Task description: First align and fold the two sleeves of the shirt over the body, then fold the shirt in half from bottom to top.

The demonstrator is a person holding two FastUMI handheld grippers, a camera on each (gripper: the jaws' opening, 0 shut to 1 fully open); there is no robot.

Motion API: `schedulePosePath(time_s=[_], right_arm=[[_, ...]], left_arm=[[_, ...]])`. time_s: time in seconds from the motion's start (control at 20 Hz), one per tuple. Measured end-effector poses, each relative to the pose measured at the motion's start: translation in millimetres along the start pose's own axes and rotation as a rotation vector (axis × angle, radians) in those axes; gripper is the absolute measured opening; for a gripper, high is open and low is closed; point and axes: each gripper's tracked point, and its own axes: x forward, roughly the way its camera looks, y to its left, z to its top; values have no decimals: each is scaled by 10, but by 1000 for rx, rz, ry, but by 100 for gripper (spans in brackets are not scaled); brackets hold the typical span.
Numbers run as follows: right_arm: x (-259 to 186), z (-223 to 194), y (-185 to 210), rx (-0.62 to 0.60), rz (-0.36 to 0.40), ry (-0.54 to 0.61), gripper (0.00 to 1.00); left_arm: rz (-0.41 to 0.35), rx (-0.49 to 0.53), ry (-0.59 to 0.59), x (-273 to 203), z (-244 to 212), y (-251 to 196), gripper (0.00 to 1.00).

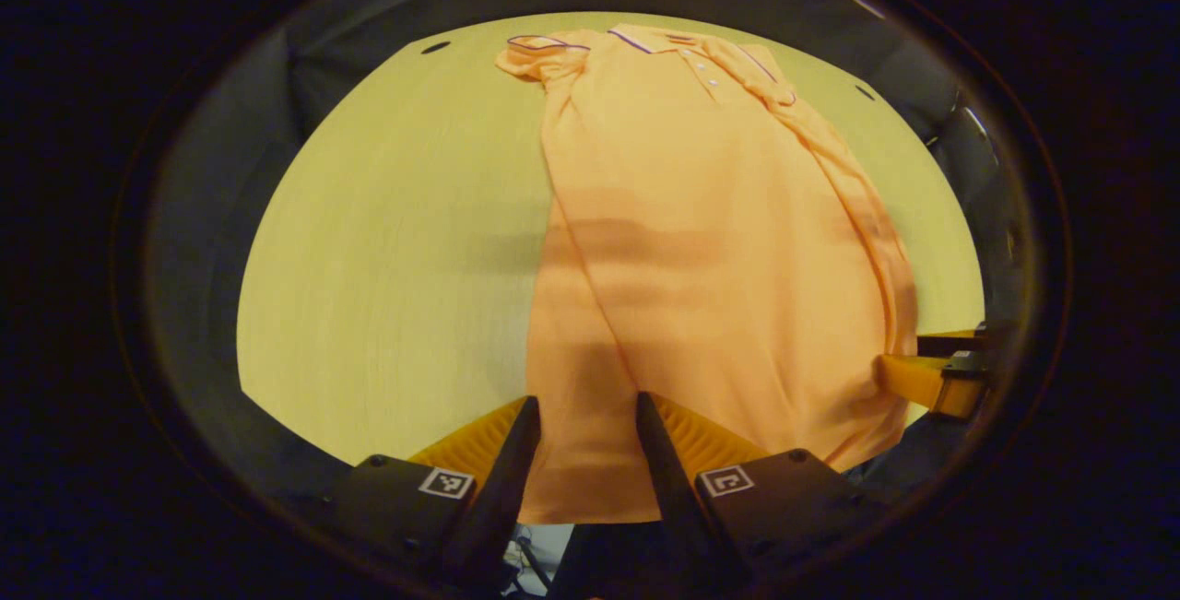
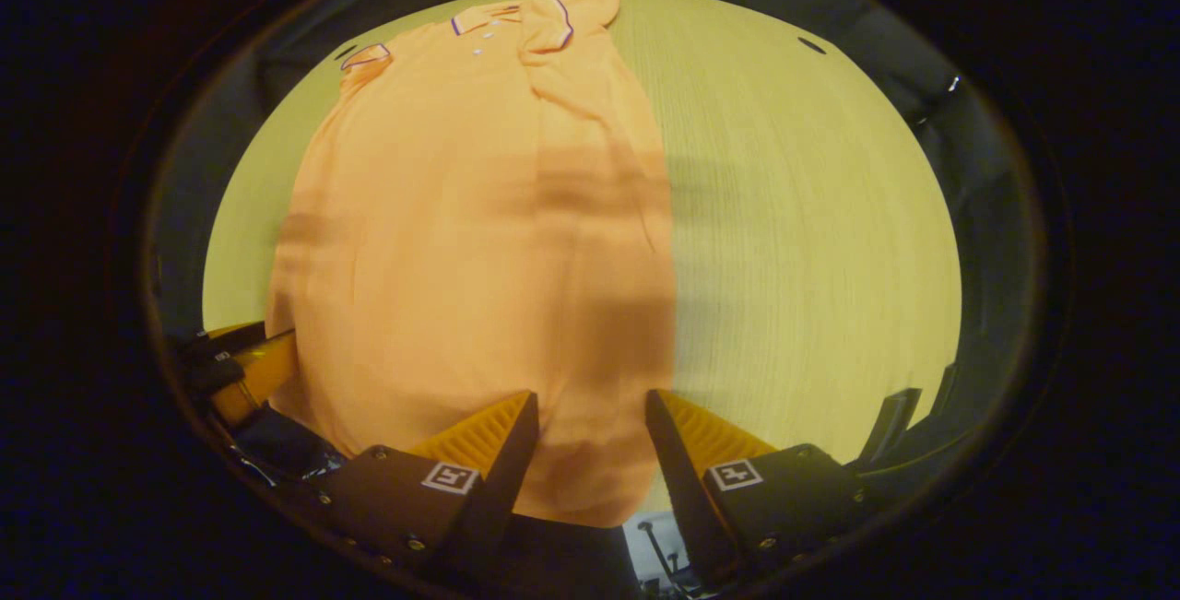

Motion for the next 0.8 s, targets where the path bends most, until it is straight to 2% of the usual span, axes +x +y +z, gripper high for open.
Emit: schedulePosePath(time_s=[0.05,0.1,0.15,0.2,0.25,0.3,0.35,0.4,0.45,0.5,0.8], right_arm=[[-2,28,16,-2,4,-3,69],[2,39,37,0,9,-13,51],[6,48,68,3,19,-20,37],[-5,41,78,3,22,-20,13],[0,42,81,-6,25,-22,6],[8,38,79,-9,29,-18,6],[9,43,69,-4,30,-14,7],[1,44,74,0,30,-14,7],[-11,42,74,6,34,-24,7],[24,58,81,10,35,-26,1],[-71,149,126,44,64,-45,0]], left_arm=[[-8,6,-6,-8,14,-32,67],[-5,16,2,-5,9,-31,57],[-9,24,-12,-8,45,-64,47],[-4,23,-19,3,62,-70,38],[3,30,-11,16,51,-69,22],[6,43,-5,18,56,-79,15],[10,44,-2,-18,70,-77,15],[16,30,5,0,81,-77,7],[12,29,-4,7,80,-78,6],[11,23,5,-2,75,-73,6],[11,15,-18,-41,205,-67,6]])
